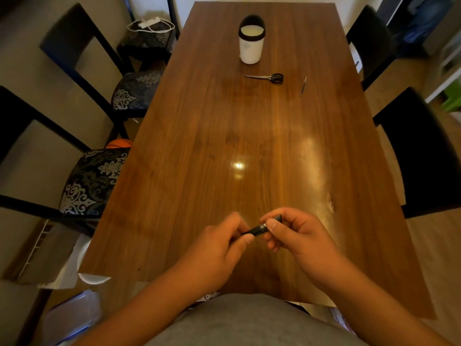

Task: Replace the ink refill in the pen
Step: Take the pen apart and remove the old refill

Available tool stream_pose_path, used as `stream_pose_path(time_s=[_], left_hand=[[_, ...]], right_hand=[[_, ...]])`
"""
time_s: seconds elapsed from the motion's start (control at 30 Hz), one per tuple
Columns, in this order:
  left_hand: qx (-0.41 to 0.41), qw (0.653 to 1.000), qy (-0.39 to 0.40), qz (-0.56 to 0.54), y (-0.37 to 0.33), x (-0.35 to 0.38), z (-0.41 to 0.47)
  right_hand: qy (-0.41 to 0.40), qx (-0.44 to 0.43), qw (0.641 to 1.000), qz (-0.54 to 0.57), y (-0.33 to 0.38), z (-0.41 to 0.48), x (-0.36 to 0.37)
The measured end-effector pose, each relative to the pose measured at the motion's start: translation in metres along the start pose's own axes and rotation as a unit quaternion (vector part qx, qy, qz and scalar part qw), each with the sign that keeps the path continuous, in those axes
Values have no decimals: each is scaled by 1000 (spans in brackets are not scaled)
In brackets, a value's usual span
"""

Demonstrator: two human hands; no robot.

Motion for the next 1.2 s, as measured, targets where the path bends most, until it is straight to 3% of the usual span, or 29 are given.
stream_pose_path(time_s=[0.17, 0.4, 0.5, 0.73, 0.87, 1.0, 1.2], left_hand=[[-49, 995, 26, -84, -5, 1, -2], [67, 989, -69, 116, -16, 6, -5], [67, 988, -71, 122, -15, 9, -5], [-3, 999, 4, -34, -11, 9, 6], [-115, 983, 53, -136, 12, -6, 4], [-237, 943, 5, -232, 44, -20, -10], [-277, 939, -53, -199, 68, -11, -12]], right_hand=[[21, -16, 999, -21, 5, -5, -7], [-22, 5, 1000, 13, 6, -6, -7], [-23, 13, 1000, 10, 5, -6, -10], [21, -10, 1000, -21, 6, -1, -20], [-79, -27, 996, 26, 31, 13, -56], [-109, -31, 993, -29, 46, 25, -96], [-146, 105, 978, -102, -24, 46, -92]])
Point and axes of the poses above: each hand's wrist, its own z-axis towards the middle knuckle, its own x-axis out of the palm, y = z × x, the point moved 1 cm from there along z, towards the middle knuckle, and after that the axes turned 10 degrees about -y, right-handed, at the moved point
